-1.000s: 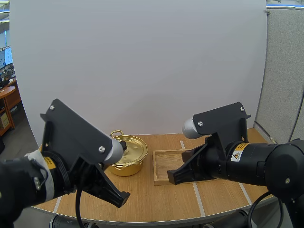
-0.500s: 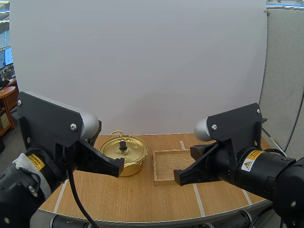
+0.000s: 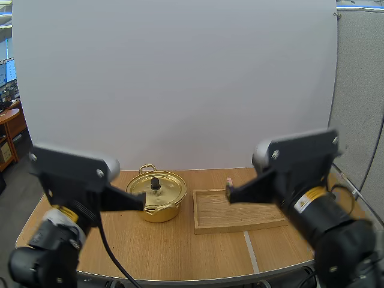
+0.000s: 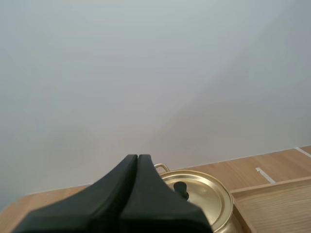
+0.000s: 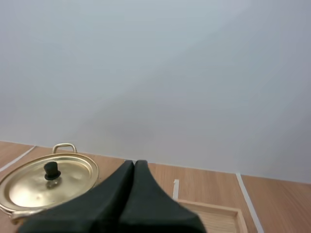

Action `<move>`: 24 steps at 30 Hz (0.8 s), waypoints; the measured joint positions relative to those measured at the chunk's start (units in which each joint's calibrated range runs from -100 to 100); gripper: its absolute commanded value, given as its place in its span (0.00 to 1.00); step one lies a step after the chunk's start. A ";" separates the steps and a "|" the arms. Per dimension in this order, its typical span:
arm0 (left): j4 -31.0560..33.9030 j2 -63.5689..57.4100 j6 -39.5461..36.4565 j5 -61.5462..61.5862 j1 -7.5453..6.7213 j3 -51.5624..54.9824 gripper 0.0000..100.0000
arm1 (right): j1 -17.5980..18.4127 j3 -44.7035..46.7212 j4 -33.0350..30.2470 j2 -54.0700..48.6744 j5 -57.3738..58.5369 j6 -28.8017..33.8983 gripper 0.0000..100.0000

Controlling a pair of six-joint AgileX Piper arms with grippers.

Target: Open the pot, put the pineapple inside, and close it

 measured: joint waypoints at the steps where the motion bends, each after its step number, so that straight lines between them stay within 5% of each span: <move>1: 0.31 0.00 0.00 -1.91 0.00 2.88 0.00 | 0.00 3.05 0.00 0.00 -2.77 0.00 0.00; 11: 0.78 0.09 0.00 -17.13 0.00 18.08 0.00 | -0.02 17.99 -0.35 0.00 -13.69 0.00 0.00; 24: 0.78 0.09 -3.37 -3.41 0.00 18.98 0.00 | -1.04 18.33 -1.31 0.00 -1.06 0.00 0.00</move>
